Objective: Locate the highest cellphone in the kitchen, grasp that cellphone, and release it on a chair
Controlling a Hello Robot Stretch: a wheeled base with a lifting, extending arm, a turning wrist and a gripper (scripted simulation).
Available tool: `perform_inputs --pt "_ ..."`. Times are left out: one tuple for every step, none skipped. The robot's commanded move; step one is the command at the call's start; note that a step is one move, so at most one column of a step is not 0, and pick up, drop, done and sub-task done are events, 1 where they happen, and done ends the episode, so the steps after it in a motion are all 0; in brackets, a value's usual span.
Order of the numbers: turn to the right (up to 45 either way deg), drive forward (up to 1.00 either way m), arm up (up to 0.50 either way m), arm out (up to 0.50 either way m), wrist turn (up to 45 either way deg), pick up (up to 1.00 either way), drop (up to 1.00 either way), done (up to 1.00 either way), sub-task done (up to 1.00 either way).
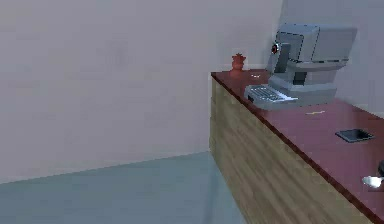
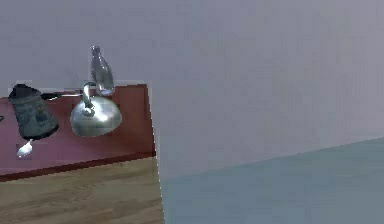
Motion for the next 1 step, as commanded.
perform_inputs --pt "9.0 0.00 0.00 0.00 0.0 0.00 0.00 0.00 0.00"
